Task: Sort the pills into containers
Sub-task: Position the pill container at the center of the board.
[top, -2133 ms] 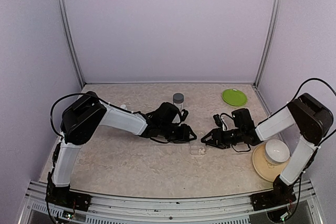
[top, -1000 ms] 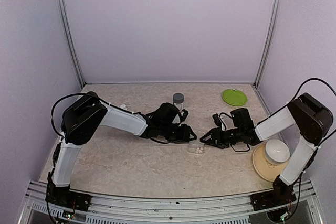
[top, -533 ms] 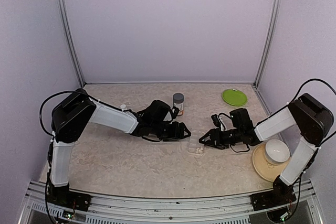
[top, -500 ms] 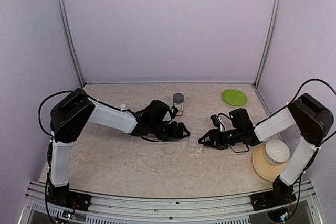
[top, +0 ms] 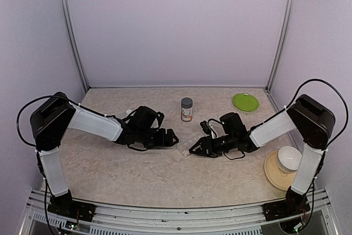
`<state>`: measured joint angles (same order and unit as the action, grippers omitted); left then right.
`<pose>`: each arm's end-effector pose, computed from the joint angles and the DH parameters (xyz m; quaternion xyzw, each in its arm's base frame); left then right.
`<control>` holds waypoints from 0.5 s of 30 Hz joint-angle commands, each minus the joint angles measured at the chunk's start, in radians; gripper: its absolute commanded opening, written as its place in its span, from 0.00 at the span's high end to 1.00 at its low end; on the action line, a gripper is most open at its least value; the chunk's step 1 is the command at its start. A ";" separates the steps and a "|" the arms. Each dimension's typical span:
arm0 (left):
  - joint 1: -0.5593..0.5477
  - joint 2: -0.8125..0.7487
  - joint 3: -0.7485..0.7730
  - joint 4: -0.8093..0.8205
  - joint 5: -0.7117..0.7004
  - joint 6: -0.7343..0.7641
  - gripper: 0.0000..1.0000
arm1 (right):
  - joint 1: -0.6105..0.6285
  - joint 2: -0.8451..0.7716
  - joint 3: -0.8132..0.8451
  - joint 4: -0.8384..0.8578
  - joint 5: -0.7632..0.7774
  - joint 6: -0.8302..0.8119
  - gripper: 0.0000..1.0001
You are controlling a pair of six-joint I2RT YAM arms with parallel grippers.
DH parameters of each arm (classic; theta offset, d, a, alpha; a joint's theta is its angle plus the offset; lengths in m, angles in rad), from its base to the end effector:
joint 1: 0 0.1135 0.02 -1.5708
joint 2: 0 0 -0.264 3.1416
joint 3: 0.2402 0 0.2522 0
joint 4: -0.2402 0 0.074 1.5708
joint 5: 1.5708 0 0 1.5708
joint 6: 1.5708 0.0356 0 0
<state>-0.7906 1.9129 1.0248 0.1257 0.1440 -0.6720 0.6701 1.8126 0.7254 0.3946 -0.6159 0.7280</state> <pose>0.2698 -0.2798 0.1346 0.0826 0.9137 -0.3112 0.2478 0.2455 0.2208 0.1150 -0.1038 0.8659 0.4707 0.1336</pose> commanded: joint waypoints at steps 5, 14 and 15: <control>0.009 -0.066 -0.065 0.010 -0.046 0.005 0.09 | 0.054 0.135 0.165 0.024 0.024 0.025 0.40; 0.025 -0.110 -0.096 0.014 -0.082 0.000 0.06 | 0.089 0.200 0.270 0.007 0.023 0.032 0.40; 0.027 -0.116 -0.102 0.016 -0.084 0.000 0.06 | 0.089 0.191 0.268 0.005 0.025 0.029 0.39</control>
<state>-0.7757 1.8473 0.9485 0.1307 0.0921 -0.6735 0.7502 2.0018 0.9722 0.4015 -0.5972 0.7536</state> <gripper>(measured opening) 0.932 0.604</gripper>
